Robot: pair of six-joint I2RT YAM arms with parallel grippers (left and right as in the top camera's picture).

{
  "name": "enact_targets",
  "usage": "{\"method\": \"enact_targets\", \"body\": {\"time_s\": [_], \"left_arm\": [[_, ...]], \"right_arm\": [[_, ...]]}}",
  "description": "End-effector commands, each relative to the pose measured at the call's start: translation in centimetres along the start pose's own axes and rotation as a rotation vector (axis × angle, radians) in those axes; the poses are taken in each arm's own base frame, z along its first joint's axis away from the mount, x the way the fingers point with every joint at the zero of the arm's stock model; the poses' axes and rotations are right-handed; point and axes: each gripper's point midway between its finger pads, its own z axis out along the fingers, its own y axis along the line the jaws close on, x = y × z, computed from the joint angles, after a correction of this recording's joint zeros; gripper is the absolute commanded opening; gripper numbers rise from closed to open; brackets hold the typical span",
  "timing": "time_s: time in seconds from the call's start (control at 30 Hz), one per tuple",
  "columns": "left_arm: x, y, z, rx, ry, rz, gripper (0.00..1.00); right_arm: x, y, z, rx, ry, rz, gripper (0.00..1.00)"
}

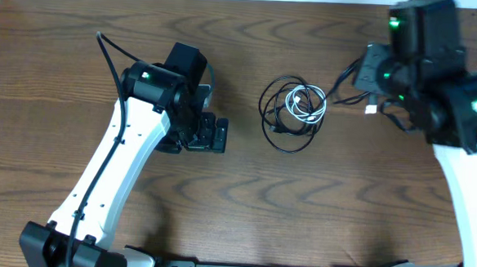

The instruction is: Untangle cables

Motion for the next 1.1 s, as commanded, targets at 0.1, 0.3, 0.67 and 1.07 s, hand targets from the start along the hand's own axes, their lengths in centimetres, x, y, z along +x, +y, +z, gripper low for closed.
{"method": "enact_targets", "body": {"time_s": [0.1,0.3,0.67,1.07], "left_arm": [[-0.1,0.1,-0.2,-0.012,-0.007,-0.005,0.98],[-0.1,0.1,-0.2,-0.011,-0.008,-0.005,0.98],[-0.1,0.1,-0.2,-0.012,-0.007,-0.005,0.98],[-0.1,0.1,-0.2,-0.012,-0.007,-0.005,0.98]], "right_arm": [[2.6,2.0,2.2,-0.095,0.132,0.008,0.01],[0.5,-0.9,1.8,0.060,0.011,-0.003,0.01],[-1.4,-7.7,0.2,0.425,-0.136,0.071,0.04],[1.1,-3.2,1.8,0.163,0.028,0.063,0.29]]}}
